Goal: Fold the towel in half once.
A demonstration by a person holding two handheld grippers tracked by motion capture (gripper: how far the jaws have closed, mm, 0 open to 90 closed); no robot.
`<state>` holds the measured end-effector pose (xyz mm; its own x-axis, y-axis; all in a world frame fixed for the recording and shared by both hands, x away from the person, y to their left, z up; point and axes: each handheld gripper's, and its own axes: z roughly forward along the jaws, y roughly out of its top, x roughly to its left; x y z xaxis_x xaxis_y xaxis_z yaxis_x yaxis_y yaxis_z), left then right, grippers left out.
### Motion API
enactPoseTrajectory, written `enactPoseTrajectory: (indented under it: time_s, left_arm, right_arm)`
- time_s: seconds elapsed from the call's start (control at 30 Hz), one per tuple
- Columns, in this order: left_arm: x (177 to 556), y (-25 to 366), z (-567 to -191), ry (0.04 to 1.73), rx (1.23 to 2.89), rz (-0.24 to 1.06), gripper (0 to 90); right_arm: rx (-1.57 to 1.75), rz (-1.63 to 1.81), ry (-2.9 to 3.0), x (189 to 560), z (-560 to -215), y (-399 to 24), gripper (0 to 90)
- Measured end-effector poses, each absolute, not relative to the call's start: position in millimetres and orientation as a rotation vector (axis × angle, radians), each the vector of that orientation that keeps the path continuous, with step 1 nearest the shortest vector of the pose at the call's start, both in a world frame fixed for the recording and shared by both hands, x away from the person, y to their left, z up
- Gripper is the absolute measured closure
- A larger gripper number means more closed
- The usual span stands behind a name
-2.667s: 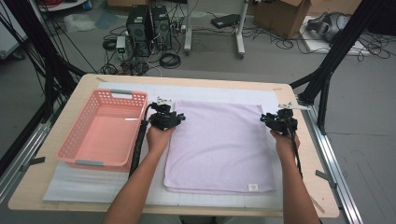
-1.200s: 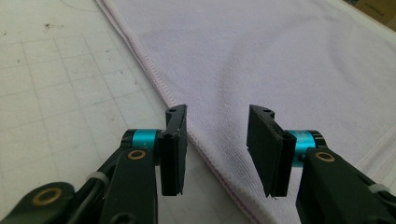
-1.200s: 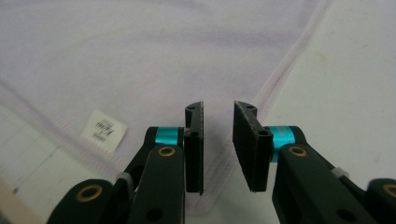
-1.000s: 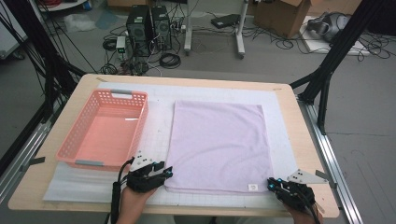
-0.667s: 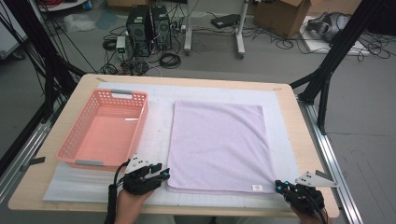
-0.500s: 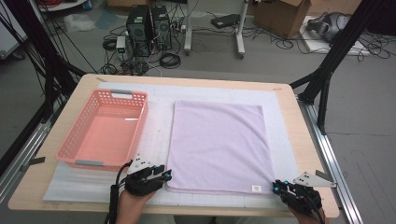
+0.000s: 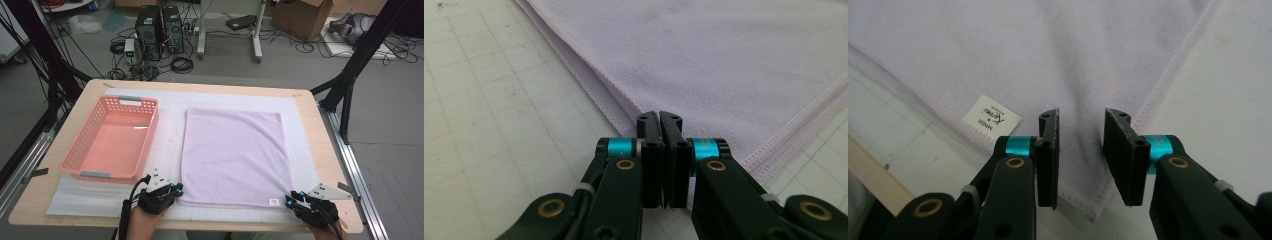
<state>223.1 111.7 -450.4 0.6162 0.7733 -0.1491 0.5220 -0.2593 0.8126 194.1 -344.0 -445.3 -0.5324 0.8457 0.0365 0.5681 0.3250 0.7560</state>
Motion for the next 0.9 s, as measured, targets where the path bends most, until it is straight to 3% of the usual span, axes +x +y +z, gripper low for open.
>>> enactPoseTrajectory:
  time_s: [0.1,0.3,0.57,0.63,0.73,0.9]
  left_arm:
    - [222.5,116.2,-448.2,1.033,1.908,0.336,87.4]
    - [216.5,120.7,-443.2,1.023,1.869,0.312,87.6]
    - [203.6,127.5,-444.2,1.039,1.871,0.277,87.7]
    - [202.1,126.1,-444.7,1.034,1.883,0.277,86.9]
    - [204.1,124.6,-443.1,1.038,1.870,0.286,67.5]
    - [213.0,124.7,-442.3,1.046,1.841,0.306,61.8]
  right_arm:
    - [1.242,1.029,2.231,194.1,-444.5,-342.7,85.0]
    - [1.239,1.034,2.227,192.4,-442.2,-344.2,87.8]
    - [1.247,1.045,2.259,182.7,-433.8,-347.0,87.8]
    - [1.271,1.017,2.276,182.5,-436.5,-346.4,80.8]
    - [1.318,1.056,2.208,183.4,-436.3,-353.1,68.9]
    - [1.374,1.100,2.066,192.3,-435.7,-362.1,70.6]
